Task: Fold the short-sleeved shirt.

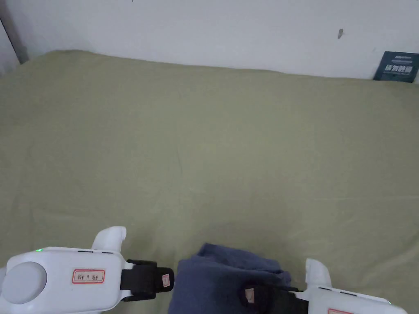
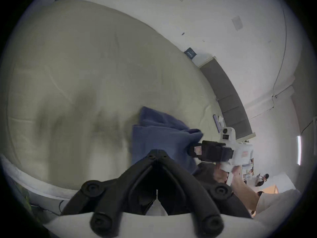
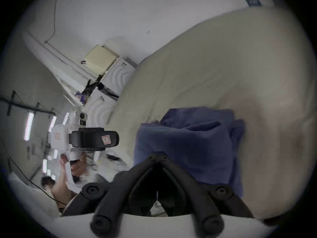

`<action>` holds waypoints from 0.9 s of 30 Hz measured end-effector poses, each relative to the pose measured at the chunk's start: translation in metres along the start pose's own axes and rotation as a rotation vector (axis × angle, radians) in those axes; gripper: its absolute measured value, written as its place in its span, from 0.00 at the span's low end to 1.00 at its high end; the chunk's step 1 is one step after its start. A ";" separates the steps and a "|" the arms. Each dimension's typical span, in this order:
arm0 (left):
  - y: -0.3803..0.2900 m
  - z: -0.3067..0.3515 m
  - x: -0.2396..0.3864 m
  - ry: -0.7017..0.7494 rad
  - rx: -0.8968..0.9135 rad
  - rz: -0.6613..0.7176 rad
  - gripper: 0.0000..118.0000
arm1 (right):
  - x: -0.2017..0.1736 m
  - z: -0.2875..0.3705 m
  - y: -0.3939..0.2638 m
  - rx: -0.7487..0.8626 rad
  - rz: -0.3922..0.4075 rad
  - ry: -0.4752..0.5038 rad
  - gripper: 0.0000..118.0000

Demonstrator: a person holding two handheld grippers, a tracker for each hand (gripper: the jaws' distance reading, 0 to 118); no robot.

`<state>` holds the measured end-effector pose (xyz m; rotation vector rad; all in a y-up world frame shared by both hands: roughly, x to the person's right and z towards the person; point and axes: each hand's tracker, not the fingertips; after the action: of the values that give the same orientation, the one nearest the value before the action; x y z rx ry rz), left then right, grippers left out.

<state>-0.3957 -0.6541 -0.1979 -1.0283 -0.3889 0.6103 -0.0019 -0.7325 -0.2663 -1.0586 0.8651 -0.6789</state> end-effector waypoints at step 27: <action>0.020 -0.075 -0.039 -0.248 -0.163 0.079 0.29 | 0.058 0.012 0.009 -0.023 -0.132 0.107 0.00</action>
<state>-0.3884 -0.7219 -0.2518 -1.1309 -0.6262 0.7909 0.0382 -0.7717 -0.2873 -1.1155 0.9023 -0.8441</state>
